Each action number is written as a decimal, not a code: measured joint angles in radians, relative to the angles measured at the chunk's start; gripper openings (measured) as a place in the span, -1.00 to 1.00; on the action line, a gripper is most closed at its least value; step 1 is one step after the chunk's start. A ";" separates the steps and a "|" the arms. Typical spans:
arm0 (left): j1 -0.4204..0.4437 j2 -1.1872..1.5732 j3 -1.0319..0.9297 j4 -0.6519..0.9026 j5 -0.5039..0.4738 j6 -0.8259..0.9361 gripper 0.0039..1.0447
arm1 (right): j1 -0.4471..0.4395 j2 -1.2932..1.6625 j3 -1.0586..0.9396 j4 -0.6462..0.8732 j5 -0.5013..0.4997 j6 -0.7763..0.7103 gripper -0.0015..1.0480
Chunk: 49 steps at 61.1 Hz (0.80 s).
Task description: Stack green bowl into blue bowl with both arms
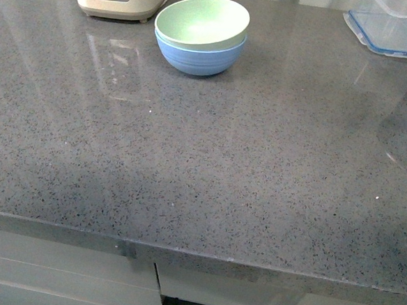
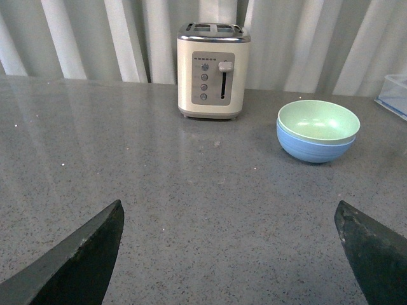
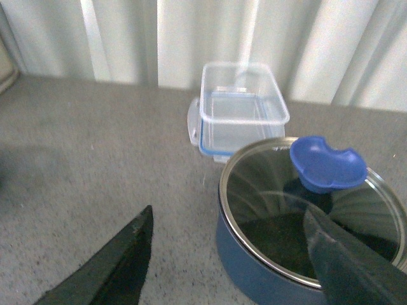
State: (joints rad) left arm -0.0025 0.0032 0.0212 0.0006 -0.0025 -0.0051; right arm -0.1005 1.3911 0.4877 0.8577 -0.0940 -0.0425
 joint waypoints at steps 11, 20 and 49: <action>0.000 0.000 0.000 0.000 0.000 0.000 0.88 | 0.023 -0.126 -0.138 0.056 0.023 0.025 -0.52; 0.000 0.000 0.000 0.000 0.000 0.000 0.88 | 0.061 -0.221 -0.239 0.052 0.080 0.030 -0.98; 0.000 0.000 0.000 0.000 0.000 0.000 0.88 | 0.098 -0.520 -0.406 -0.083 0.093 0.032 -0.98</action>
State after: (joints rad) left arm -0.0025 0.0032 0.0212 0.0006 -0.0025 -0.0051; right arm -0.0021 0.8715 0.0818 0.7746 -0.0006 -0.0109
